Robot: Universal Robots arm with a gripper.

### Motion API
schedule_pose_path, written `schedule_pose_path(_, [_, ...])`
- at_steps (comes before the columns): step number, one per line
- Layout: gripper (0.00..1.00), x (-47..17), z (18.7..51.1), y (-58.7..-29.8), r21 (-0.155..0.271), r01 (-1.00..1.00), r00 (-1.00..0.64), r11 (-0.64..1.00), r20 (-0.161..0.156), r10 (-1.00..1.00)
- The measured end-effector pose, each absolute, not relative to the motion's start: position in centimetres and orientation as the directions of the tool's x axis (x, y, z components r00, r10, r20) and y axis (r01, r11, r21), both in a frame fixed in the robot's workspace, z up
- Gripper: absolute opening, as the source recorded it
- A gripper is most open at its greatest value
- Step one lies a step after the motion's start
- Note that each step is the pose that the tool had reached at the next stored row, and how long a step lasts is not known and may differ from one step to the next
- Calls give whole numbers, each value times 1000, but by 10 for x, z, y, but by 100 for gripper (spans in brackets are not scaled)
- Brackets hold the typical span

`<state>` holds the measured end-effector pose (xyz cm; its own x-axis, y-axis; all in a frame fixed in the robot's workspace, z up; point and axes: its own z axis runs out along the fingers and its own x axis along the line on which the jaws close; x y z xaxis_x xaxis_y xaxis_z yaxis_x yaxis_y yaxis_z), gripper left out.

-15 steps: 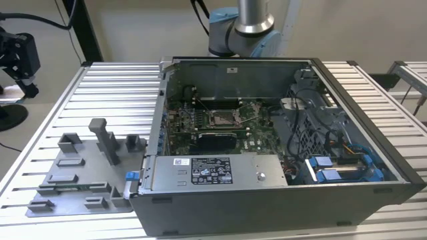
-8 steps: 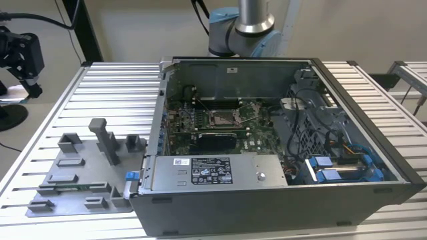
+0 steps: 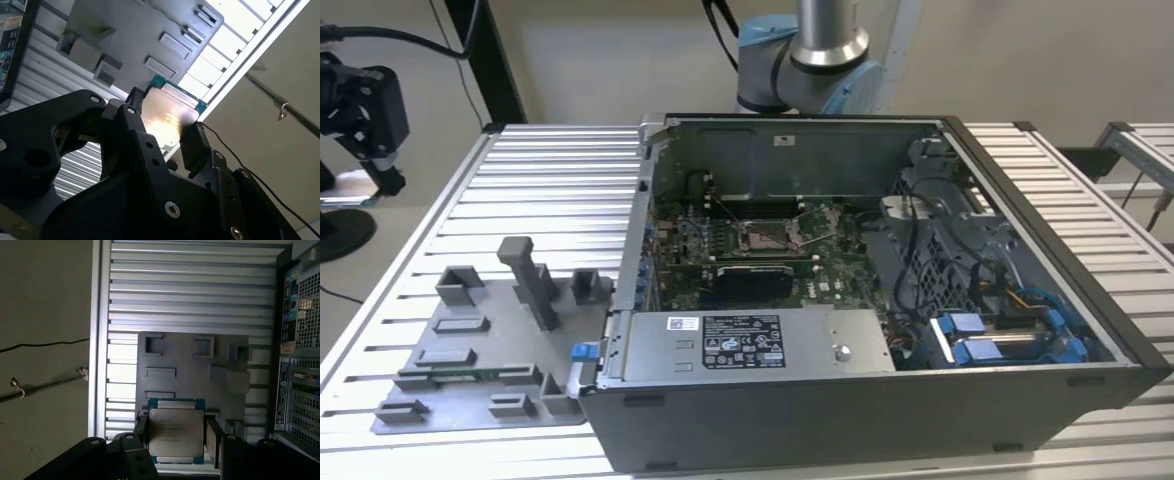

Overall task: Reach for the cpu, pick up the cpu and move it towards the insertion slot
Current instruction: 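Pick up the cpu and move it towards the insertion slot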

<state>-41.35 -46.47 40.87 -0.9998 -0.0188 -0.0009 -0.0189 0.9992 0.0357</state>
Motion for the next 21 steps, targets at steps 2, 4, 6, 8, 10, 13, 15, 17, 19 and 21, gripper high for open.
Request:
schedule_pose_path(2, [0, -412, 409, -465, 36, -19, -1000, 999, -1, -19])
schedule_pose_path(4, [0, -410, 409, -465, 36, -19, -1000, 999, -1, -19])
schedule_pose_path(6, [0, -407, 409, -465, 36, -19, -1000, 999, -1, -19])
schedule_pose_path(8, [0, -403, 409, -465, 36, -19, -1000, 999, -1, -19])
schedule_pose_path(10, [0, -399, 409, -465, 36, -19, -1000, 999, -1, -19])
schedule_pose_path(13, [0, -392, 409, -465, 36, -19, -1000, 999, -1, -19])
schedule_pose_path(15, [0, -386, 409, -465, 36, -19, -1000, 999, 0, -19])
schedule_pose_path(17, [0, -380, 409, -465, 36, -19, -1000, 999, 0, -19])
schedule_pose_path(19, [0, -374, 409, -465, 36, -19, -1000, 999, 0, -19])
schedule_pose_path(21, [0, -367, 409, -465, 36, -19, -1000, 999, 1, -19])
